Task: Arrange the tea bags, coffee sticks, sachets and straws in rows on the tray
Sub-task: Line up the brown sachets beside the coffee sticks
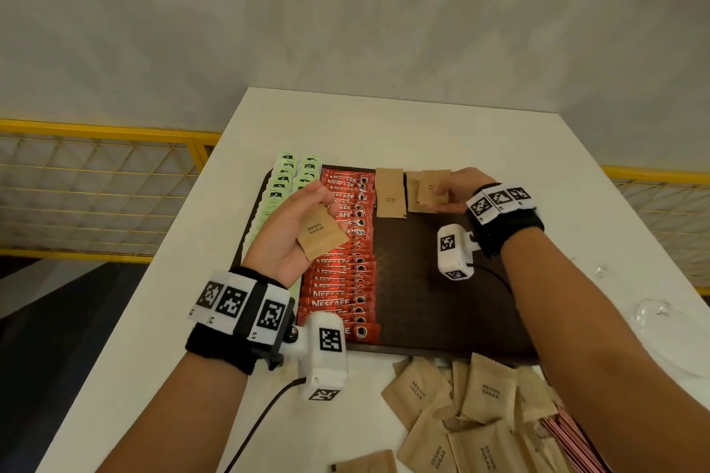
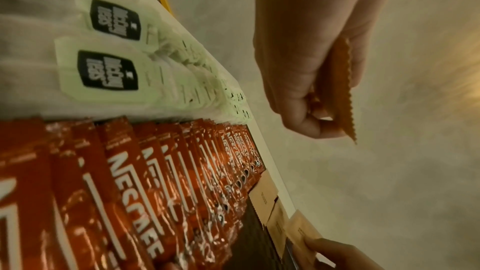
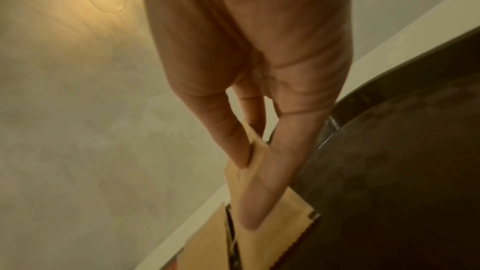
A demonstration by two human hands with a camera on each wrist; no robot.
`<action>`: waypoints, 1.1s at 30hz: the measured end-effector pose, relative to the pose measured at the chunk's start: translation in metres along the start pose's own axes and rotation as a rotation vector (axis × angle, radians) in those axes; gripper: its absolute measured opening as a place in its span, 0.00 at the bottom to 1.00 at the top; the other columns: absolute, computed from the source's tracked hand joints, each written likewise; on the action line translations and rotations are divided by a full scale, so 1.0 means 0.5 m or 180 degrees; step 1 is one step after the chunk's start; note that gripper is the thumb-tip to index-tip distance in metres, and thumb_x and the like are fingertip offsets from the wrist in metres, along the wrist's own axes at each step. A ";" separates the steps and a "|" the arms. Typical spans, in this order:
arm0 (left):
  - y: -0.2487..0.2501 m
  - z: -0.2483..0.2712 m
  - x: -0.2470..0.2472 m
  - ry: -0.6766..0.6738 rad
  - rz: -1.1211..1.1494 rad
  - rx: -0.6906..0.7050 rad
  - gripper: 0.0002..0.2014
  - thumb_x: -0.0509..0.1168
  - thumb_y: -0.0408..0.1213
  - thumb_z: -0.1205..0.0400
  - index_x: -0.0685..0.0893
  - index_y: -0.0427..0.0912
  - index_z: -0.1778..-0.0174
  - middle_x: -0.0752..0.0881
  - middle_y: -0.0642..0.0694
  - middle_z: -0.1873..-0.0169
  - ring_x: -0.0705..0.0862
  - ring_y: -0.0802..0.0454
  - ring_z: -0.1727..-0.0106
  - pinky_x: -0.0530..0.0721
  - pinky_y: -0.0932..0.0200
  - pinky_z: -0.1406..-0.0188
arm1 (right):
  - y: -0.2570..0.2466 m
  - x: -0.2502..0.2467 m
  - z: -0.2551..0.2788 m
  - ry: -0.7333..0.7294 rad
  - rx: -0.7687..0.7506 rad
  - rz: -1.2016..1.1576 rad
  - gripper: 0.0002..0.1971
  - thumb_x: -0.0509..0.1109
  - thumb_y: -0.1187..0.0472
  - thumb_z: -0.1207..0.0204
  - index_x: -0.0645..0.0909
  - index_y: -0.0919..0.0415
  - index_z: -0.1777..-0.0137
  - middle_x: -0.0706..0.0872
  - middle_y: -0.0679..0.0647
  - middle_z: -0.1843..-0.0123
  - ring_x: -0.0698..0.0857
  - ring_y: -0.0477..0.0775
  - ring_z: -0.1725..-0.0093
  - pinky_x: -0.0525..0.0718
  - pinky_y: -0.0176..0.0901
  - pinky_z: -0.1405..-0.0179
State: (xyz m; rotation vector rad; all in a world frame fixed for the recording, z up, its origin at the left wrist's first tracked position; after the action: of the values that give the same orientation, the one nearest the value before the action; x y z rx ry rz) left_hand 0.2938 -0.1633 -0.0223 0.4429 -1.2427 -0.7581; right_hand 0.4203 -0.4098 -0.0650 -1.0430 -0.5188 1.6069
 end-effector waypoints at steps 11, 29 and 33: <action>-0.018 0.008 0.004 0.0197 0.0159 -0.0116 0.17 0.55 0.17 0.22 0.76 0.38 0.43 0.84 0.42 0.56 0.84 0.51 0.57 0.89 0.54 0.61 | 0.049 -0.006 -0.112 0.0296 -0.0131 0.1265 0.14 0.84 0.59 0.41 0.82 0.62 0.62 0.87 0.61 0.56 0.86 0.63 0.52 0.85 0.60 0.44; -0.032 0.008 0.053 0.0098 0.0217 -0.0128 0.11 0.57 0.31 0.16 0.81 0.44 0.42 0.81 0.39 0.47 0.82 0.47 0.49 0.79 0.53 0.48 | -0.059 0.215 0.287 -0.2065 -0.1407 0.0214 0.07 0.72 0.64 0.27 0.78 0.59 0.52 0.83 0.53 0.59 0.83 0.47 0.63 0.81 0.34 0.68; -0.031 0.015 0.046 0.0245 -0.0141 -0.0091 0.10 0.59 0.36 0.16 0.81 0.53 0.44 0.83 0.43 0.49 0.80 0.49 0.52 0.77 0.57 0.62 | -0.061 0.195 0.281 -0.1868 -0.1330 -0.0302 0.07 0.71 0.73 0.27 0.78 0.62 0.56 0.83 0.57 0.58 0.83 0.51 0.63 0.83 0.32 0.70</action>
State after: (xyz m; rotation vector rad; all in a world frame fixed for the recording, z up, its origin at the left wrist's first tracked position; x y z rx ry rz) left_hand 0.2852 -0.1899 -0.0152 0.4734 -1.1521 -0.7884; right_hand 0.3179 -0.2832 -0.0034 -0.8089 -1.3230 1.7536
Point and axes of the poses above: each hand's wrist, its own z-axis away from the middle knuckle, its own x-axis out of the palm, y = z × x, the point moved 10 cm from there along -z, towards the middle knuckle
